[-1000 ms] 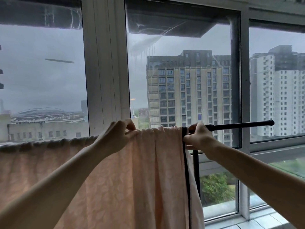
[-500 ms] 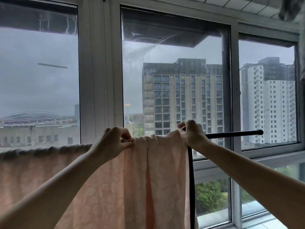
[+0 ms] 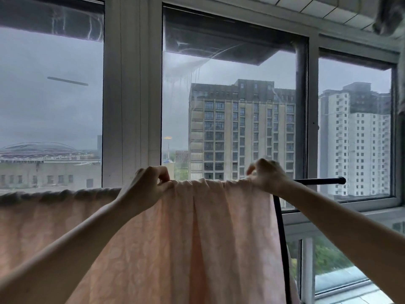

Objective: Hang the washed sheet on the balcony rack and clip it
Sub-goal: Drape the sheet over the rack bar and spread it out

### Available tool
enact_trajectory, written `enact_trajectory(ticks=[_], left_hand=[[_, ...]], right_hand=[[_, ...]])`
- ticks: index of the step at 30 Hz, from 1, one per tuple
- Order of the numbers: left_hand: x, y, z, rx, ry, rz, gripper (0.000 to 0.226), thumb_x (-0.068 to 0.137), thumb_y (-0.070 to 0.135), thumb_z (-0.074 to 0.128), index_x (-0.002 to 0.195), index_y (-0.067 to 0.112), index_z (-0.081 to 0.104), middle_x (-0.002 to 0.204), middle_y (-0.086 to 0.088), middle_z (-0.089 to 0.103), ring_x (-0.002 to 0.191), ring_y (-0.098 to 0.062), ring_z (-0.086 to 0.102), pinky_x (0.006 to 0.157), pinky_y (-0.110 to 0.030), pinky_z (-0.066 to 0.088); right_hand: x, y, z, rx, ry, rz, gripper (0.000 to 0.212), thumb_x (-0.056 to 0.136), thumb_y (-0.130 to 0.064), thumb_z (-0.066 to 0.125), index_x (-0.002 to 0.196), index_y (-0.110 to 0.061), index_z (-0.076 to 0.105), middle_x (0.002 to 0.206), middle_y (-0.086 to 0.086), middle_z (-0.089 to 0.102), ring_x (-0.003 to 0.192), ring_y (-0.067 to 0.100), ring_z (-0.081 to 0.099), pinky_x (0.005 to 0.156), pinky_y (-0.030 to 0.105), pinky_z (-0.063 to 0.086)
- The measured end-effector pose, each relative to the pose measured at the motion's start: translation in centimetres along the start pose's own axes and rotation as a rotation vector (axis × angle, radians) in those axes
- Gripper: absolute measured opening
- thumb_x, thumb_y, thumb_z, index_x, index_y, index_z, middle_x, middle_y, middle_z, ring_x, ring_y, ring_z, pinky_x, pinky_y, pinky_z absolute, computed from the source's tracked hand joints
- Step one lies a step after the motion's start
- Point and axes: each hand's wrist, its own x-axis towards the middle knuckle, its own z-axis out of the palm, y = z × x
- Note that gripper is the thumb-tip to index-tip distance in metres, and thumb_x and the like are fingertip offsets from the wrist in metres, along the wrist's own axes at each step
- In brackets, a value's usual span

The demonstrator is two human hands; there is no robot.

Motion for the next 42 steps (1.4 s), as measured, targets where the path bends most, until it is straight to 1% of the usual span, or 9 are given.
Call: enact_trajectory(ticks=[2,4,11,19,23,30,34,38,42], left_hand=[[0.1,0.1,0.3,0.019,0.001,0.002,0.019,0.084,0.034,0.072,0.071,0.027,0.059,0.068,0.007,0.065,0.066,-0.008,0.061,0.068,-0.032,0.053],[0.1,0.1,0.4,0.03,0.003,0.007,0.02,0.084,0.035,0.071,0.072,0.027,0.057,0.066,0.007,0.065,0.064,-0.007,0.061,0.066,-0.031,0.053],[-0.4,-0.7,-0.1,0.091,0.001,0.048,0.016,0.089,0.021,0.068,0.079,0.024,0.055,0.067,0.006,0.063,0.06,-0.004,0.06,0.054,-0.011,0.037],[-0.4,-2.9,-3.1,0.164,0.044,-0.022,0.02,0.086,0.01,0.064,0.072,0.018,0.051,0.065,-0.004,0.063,0.061,-0.02,0.059,0.058,-0.032,0.049],[-1.1,-4.3,-4.8,0.225,0.019,-0.059,0.022,0.086,0.007,0.064,0.071,0.015,0.051,0.065,-0.005,0.061,0.059,-0.016,0.054,0.05,-0.019,0.036],[-0.7,-0.5,-3.0,0.107,-0.069,0.055,0.015,0.088,0.013,0.064,0.102,0.018,0.068,0.098,0.0,0.072,0.085,-0.014,0.068,0.079,-0.031,0.056],[-0.3,2.0,-0.3,0.05,-0.093,0.167,0.013,0.088,0.023,0.066,0.1,0.02,0.072,0.095,0.004,0.072,0.082,-0.006,0.065,0.078,-0.027,0.053],[0.1,2.3,0.8,0.044,-0.029,0.154,0.003,0.085,0.018,0.07,0.085,0.019,0.073,0.081,0.009,0.064,0.068,0.002,0.053,0.067,-0.011,0.038],[0.5,1.3,0.6,0.019,-0.043,0.137,0.013,0.082,0.02,0.075,0.094,0.021,0.071,0.082,0.01,0.063,0.068,0.003,0.053,0.066,-0.007,0.038]], right_hand=[[-0.9,-2.7,0.0,0.218,-0.09,-0.225,0.019,0.092,-0.019,0.061,0.106,-0.009,0.069,0.113,0.006,0.068,0.099,0.015,0.062,0.089,0.02,0.049],[-1.2,-4.7,0.8,0.246,-0.151,-0.34,0.022,0.088,-0.023,0.066,0.106,-0.01,0.068,0.107,0.004,0.07,0.094,0.012,0.063,0.088,0.025,0.051],[-0.8,-6.4,3.0,0.209,0.142,-0.428,0.007,0.086,-0.009,0.066,0.084,-0.009,0.073,0.084,0.003,0.071,0.078,0.012,0.065,0.079,0.027,0.054],[0.9,-2.2,3.3,-0.029,0.241,-0.199,0.021,0.089,-0.003,0.055,0.072,-0.013,0.062,0.074,0.003,0.059,0.068,0.015,0.061,0.061,0.02,0.044],[0.8,1.4,2.1,-0.122,0.277,-0.076,0.015,0.084,-0.005,0.061,0.071,-0.013,0.064,0.073,0.005,0.062,0.069,0.023,0.064,0.063,0.029,0.052],[-1.2,-2.0,2.0,0.051,0.198,-0.301,0.006,0.091,-0.015,0.059,0.089,-0.011,0.064,0.088,0.001,0.061,0.078,0.014,0.059,0.074,0.029,0.054],[-1.4,-4.3,2.3,0.089,0.028,-0.327,0.015,0.094,-0.027,0.056,0.099,-0.015,0.064,0.099,0.0,0.062,0.087,0.014,0.059,0.077,0.027,0.05],[-1.3,-3.1,2.3,0.109,0.005,-0.283,0.036,0.089,0.006,0.045,0.118,-0.012,0.057,0.115,0.007,0.061,0.104,0.02,0.059,0.086,0.027,0.049],[-1.7,1.1,2.7,-0.1,-0.038,-0.265,0.031,0.094,-0.001,0.044,0.12,-0.018,0.047,0.099,0.003,0.053,0.092,0.021,0.055,0.078,0.034,0.052]])
